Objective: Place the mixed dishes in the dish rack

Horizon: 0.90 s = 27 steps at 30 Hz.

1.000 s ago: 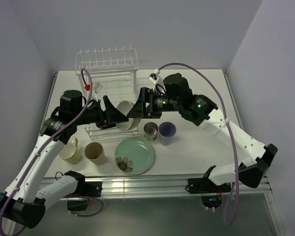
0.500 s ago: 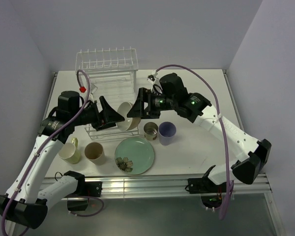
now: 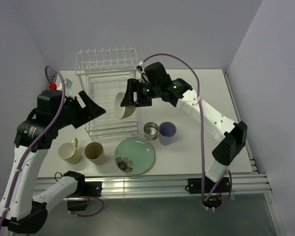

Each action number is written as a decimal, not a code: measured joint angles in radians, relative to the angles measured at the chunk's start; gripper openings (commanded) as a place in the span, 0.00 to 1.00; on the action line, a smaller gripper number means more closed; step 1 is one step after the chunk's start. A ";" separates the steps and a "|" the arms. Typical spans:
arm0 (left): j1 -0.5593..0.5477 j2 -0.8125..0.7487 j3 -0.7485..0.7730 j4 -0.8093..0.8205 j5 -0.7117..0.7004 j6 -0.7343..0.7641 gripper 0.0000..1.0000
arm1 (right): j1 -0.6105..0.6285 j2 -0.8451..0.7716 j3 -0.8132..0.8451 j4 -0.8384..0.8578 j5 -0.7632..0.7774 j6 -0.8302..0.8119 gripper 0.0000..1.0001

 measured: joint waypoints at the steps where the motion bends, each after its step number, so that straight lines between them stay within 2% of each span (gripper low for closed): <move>1: 0.000 -0.003 0.007 -0.016 -0.018 0.002 0.82 | 0.000 0.018 0.019 -0.005 0.011 -0.012 0.00; 17: 0.002 -0.061 0.013 -0.174 -0.135 -0.030 0.79 | 0.064 0.356 0.394 -0.178 0.318 -0.222 0.00; 27: 0.002 -0.095 0.014 -0.248 -0.179 -0.051 0.79 | 0.159 0.507 0.498 -0.221 0.489 -0.304 0.00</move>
